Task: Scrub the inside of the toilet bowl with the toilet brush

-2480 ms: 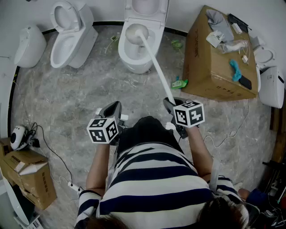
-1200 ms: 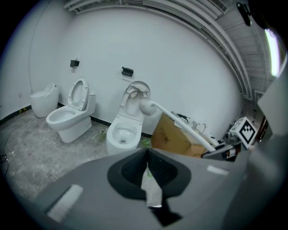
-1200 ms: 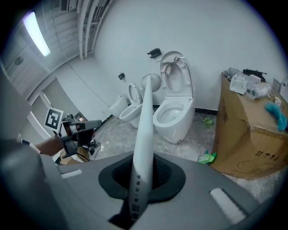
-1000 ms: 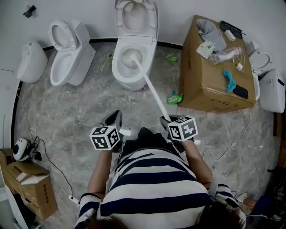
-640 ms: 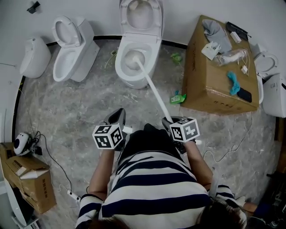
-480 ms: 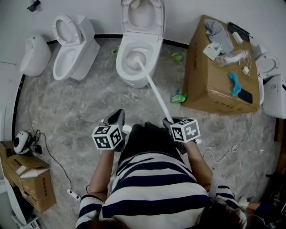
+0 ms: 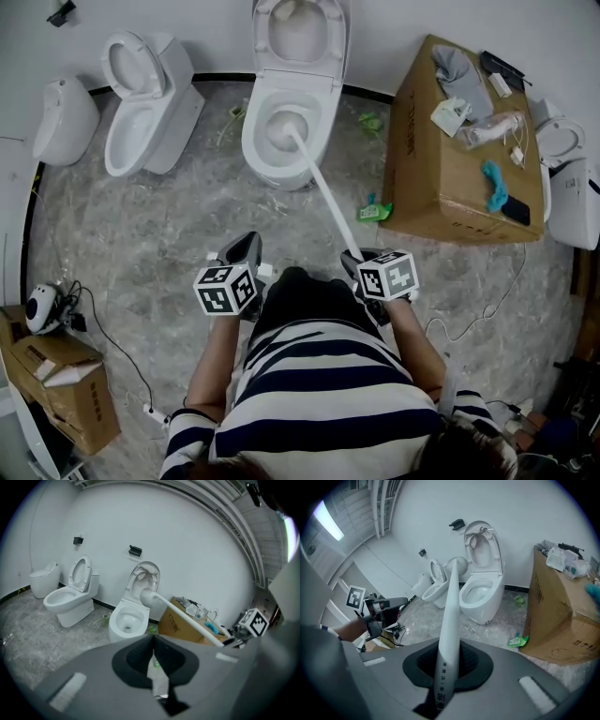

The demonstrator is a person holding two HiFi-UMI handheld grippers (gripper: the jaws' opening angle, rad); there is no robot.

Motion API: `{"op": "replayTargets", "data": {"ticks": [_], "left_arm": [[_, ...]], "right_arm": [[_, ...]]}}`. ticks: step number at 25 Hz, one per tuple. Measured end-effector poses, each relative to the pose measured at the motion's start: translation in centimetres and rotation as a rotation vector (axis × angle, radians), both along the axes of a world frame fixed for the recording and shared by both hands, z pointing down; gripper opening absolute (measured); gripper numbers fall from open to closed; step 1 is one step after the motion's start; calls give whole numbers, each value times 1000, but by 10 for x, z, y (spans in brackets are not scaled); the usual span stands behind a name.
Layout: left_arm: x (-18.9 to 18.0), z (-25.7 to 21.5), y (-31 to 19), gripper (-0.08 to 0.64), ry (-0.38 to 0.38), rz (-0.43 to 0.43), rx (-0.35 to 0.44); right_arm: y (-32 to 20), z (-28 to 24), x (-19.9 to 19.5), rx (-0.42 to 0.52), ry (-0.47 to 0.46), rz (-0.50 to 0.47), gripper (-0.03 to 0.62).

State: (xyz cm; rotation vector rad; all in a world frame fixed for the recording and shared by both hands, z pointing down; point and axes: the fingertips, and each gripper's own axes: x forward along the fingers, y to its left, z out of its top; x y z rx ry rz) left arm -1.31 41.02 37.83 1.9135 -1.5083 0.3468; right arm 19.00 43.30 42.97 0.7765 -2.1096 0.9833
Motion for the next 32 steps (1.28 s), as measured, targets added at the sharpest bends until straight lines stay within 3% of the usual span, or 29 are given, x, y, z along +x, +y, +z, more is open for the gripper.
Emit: {"op": "replayTargets", "data": {"ticks": [18, 26, 32], "left_arm": [[-113, 19, -101, 0, 31, 48, -58], [-115, 31, -139, 0, 27, 44, -66], [-113, 42, -184, 0, -9, -8, -85]], "right_arm": [[-106, 15, -102, -69, 92, 13, 34], [-146, 38, -98, -108, 137, -3, 34], [-199, 58, -84, -124, 160, -68, 32]]}}
